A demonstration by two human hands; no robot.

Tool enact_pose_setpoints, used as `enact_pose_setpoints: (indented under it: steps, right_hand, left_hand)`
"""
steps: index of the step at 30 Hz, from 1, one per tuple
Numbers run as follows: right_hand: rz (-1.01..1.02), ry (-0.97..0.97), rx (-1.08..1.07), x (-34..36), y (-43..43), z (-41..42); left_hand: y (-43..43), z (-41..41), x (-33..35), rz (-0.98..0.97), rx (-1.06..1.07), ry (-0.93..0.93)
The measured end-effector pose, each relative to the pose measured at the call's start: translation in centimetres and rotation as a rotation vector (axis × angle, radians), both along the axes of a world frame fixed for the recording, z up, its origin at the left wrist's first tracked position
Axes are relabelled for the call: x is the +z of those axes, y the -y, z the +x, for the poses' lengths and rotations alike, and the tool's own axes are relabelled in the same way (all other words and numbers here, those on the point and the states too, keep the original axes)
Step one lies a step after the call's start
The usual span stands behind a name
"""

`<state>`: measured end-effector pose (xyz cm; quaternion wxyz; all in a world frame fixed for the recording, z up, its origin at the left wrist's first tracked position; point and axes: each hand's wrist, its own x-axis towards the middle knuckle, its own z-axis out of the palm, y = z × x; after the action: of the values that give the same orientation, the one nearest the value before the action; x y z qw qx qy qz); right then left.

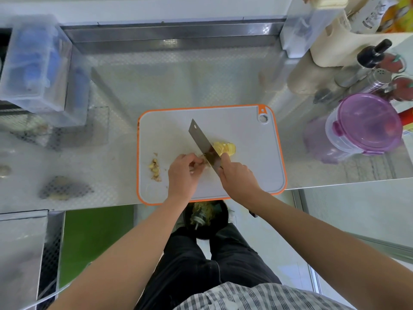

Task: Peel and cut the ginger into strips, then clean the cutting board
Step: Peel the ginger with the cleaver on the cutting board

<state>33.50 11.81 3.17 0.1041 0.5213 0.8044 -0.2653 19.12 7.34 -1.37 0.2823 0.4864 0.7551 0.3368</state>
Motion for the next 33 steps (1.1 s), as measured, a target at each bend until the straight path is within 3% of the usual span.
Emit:
enact_pose_setpoints:
  steps: [6, 13, 29, 33]
  right_hand:
    - [0.020, -0.024, -0.002, 0.1, 0.6, 0.8]
    - [0.071, -0.092, -0.032, 0.9, 0.5, 1.6]
    - [0.047, -0.066, 0.006, 1.2, 0.0, 0.1]
    - [0.064, -0.063, -0.006, 1.5, -0.5, 0.6]
  left_hand:
    - [0.1, 0.3, -0.7, -0.074, 0.043, 0.018]
    - [-0.2, 1.2, -0.7, 0.059, 0.075, -0.050]
    - [-0.2, 0.5, -0.3, -0.085, 0.097, 0.060]
    - [-0.6, 0.0, -0.5, -0.109, 0.002, 0.047]
